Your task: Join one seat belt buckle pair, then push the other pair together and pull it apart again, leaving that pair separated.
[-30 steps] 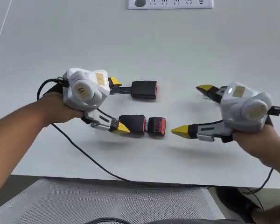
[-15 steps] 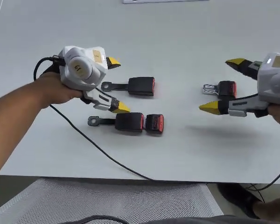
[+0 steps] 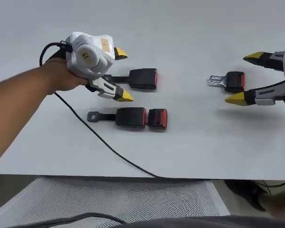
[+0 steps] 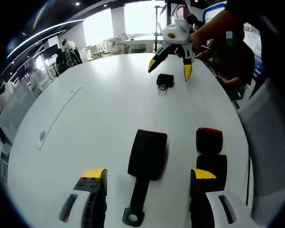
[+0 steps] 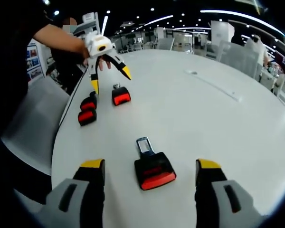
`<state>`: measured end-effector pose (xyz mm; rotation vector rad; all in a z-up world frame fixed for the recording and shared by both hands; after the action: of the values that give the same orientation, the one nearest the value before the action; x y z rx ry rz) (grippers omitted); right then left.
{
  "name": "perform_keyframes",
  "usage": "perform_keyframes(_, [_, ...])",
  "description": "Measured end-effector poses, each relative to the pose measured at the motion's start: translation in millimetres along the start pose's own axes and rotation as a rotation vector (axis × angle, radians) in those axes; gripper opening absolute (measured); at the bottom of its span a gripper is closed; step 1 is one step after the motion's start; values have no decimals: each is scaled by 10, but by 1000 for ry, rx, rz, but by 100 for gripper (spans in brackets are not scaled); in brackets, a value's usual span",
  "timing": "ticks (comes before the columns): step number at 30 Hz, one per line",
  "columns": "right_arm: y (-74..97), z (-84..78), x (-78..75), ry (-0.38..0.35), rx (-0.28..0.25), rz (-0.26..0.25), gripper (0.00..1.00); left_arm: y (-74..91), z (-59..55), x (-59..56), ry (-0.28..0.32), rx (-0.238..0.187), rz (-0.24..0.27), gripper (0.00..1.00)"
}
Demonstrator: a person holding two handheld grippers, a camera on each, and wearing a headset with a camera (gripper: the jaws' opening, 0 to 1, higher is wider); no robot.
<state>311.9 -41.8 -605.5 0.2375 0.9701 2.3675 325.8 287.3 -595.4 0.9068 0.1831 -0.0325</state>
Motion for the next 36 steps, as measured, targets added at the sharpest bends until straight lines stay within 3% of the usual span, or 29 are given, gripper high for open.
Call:
perform_keyframes(4, [-14,-70,-29,6,27,32,71,-105,-31,7,-29,16,-17,67])
perform_keyframes(10, [-35,-127,-44,27,57,72,59,-215,-92,42,-14,39,-34,60])
perform_keyframes(11, [-43,-108,-54,48,34,74,58,-224,-41,51,-16,-23,-28,60])
perform_keyframes(12, [-33,-116,-59,35,42,73,57,-208,-66,48,-2,-3,-27,59])
perform_keyframes(13, [-29,-115,-74,27,41,76,56,-199,-53,67,1,-17,-19,58])
perform_keyframes(18, [-24,-113,-107,52,42,95,47,-184,-21,98,-16,-9,-32,53])
perform_keyframes(21, [-33,-105,-117,93,43,106,42,-181,19,131,-22,-8,-37,43])
perform_keyframes(25, [-40,-102,-167,91,38,104,36,-185,55,175,-29,-3,-36,38])
perform_keyframes(36, [-42,-117,-213,112,13,121,34,-181,56,171,-17,-19,-11,35])
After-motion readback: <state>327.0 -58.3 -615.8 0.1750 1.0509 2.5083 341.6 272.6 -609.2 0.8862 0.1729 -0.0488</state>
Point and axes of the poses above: the centre of the closed fingertips' face, and the gripper's own axes: y roughly backward along the fingers, x roughly to its left, z roughly out of its top, the point moved 7 cm from there along y, roughly backward along the fingers, and after that the axes turned 13 degrees about -z, right-handed, at the moved point
